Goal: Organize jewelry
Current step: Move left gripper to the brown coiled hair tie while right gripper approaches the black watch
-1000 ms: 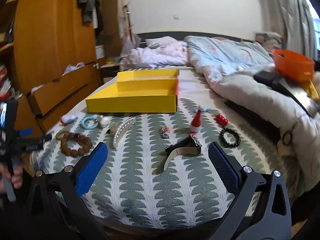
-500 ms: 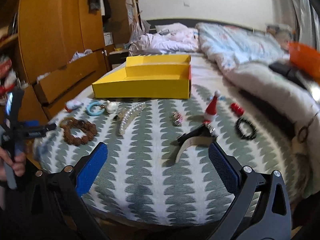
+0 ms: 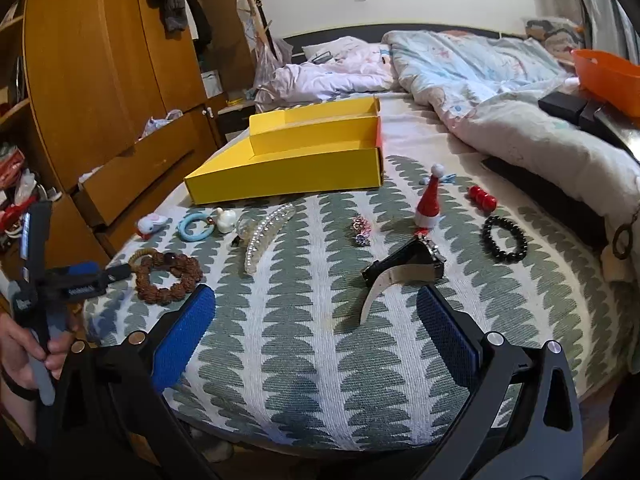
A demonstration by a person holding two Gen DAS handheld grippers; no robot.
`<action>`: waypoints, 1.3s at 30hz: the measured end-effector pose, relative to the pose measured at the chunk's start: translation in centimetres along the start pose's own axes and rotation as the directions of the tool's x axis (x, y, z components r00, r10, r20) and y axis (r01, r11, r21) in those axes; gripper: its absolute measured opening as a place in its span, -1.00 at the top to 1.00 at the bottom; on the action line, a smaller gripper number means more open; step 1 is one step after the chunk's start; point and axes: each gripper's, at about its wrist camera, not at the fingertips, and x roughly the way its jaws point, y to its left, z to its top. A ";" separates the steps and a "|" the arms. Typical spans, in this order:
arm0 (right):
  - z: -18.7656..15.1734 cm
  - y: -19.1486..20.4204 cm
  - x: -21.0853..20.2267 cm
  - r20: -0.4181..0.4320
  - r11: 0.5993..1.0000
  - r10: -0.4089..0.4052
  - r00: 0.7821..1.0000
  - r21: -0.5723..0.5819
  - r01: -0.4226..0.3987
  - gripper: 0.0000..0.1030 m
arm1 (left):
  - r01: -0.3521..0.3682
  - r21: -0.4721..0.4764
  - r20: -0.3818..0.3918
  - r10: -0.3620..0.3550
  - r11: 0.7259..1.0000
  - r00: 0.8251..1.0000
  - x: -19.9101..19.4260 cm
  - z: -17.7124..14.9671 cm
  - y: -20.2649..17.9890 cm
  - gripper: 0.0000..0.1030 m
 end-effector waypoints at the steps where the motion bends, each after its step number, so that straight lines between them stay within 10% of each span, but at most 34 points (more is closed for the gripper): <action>1: 0.1 -0.1 0.1 0.001 1.000 0.001 1.000 0.004 -0.001 -0.94 | -0.006 0.012 -0.010 0.006 1.000 1.000 0.3 0.0 -0.7 -0.90; 18: 3.5 -3.9 3.9 -0.066 0.988 -0.146 0.987 0.047 0.149 -0.94 | -0.175 -0.028 -0.076 0.172 0.984 0.982 2.9 3.6 1.5 -0.90; 39: 3.7 -5.6 7.6 -0.186 0.969 -0.222 0.957 0.071 0.238 -0.94 | -0.168 -0.057 -0.203 0.153 0.984 0.967 6.4 4.2 2.6 -0.90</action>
